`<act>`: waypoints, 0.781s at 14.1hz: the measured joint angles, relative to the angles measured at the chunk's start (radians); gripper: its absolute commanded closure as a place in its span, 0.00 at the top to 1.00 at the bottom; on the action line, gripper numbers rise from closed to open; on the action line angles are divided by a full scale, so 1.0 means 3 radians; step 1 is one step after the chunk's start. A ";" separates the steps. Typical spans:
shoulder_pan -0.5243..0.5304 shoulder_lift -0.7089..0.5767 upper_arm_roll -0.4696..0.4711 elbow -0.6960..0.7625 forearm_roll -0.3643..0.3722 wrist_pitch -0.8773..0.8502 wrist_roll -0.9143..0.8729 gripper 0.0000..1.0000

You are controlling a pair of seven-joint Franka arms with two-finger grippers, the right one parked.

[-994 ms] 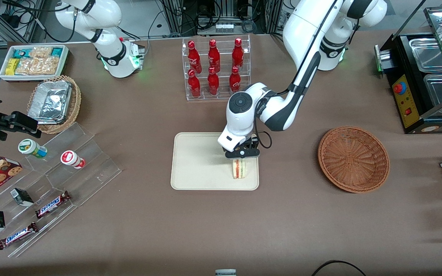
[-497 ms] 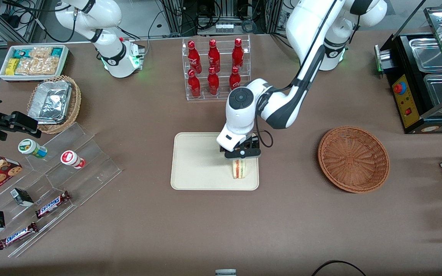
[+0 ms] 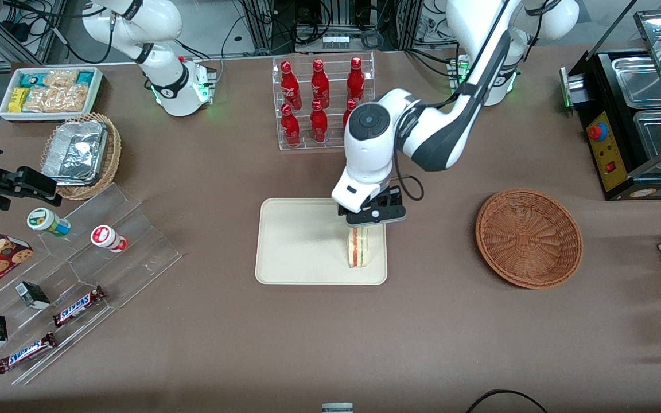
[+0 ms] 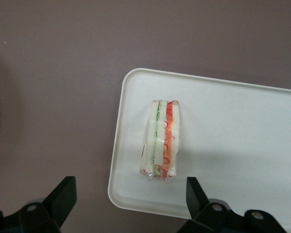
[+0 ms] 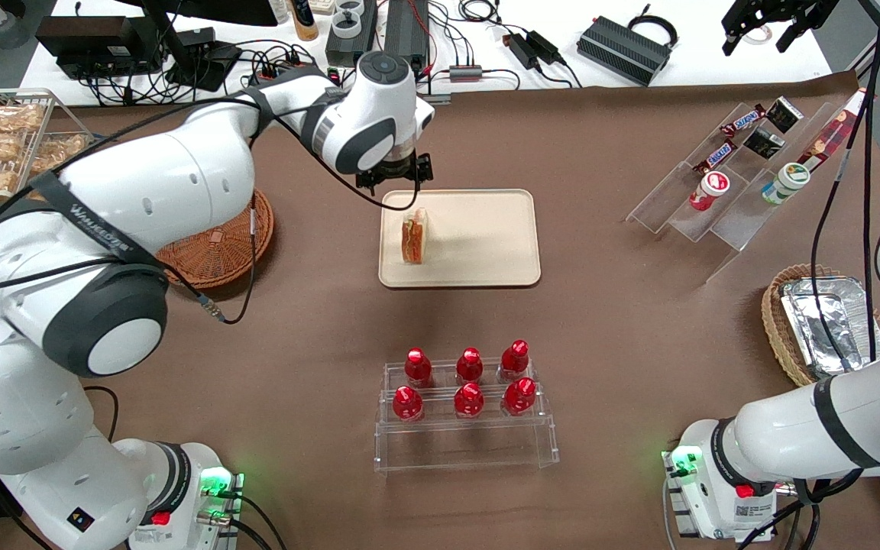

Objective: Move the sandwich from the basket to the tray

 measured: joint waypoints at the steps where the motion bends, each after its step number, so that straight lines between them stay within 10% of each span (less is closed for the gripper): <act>1: 0.0032 -0.0098 0.0021 0.0009 0.0000 -0.0086 -0.0002 1.00; 11: 0.0587 -0.0910 0.0067 0.0009 0.0000 -0.0909 0.0019 1.00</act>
